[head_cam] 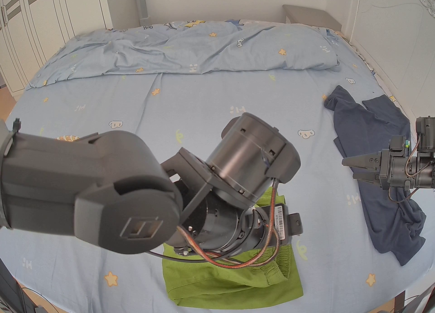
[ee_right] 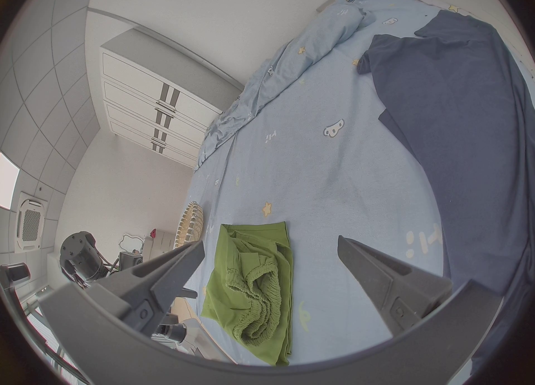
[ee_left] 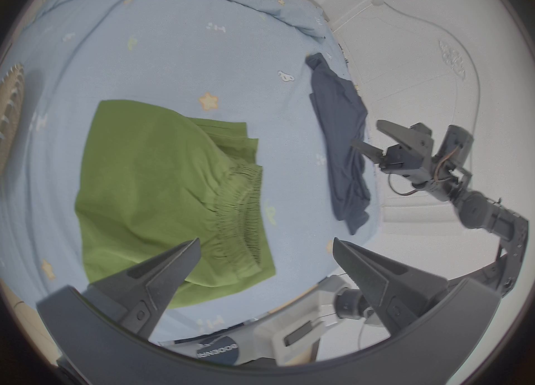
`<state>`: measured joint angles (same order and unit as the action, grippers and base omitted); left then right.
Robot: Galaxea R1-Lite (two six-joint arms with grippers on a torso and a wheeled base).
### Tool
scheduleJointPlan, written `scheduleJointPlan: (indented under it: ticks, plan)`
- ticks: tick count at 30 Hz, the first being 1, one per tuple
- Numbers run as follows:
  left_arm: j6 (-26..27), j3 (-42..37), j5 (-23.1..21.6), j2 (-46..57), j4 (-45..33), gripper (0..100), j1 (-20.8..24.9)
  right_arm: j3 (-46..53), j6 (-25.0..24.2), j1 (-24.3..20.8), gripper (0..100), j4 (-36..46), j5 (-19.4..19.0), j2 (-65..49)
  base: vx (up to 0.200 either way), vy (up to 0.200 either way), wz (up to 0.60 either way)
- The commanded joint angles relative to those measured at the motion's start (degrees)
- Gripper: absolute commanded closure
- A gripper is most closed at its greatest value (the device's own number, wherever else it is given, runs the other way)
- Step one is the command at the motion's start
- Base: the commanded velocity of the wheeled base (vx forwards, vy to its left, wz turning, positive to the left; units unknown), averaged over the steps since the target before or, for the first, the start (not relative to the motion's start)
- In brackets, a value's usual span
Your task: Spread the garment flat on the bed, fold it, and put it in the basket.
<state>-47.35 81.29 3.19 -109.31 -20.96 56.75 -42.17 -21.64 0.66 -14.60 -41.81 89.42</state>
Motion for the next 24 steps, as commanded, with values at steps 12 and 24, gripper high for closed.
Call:
scheduleJointPlan:
  ticks: [12, 24]
  plan:
    - [2.08, -11.06, -32.11, 10.96, 3.29, 0, -30.2, 2.18, -0.16, -5.76, 0, -0.07, -0.11, -0.82, 0.0, 0.0, 0.0]
    - [27.92, -33.91, -45.56, 4.02, 15.07, 0, -47.08, 6.84, 1.51, -21.66, 0, 3.0, 0.24, -1.35, 0.0, 0.0, 0.0]
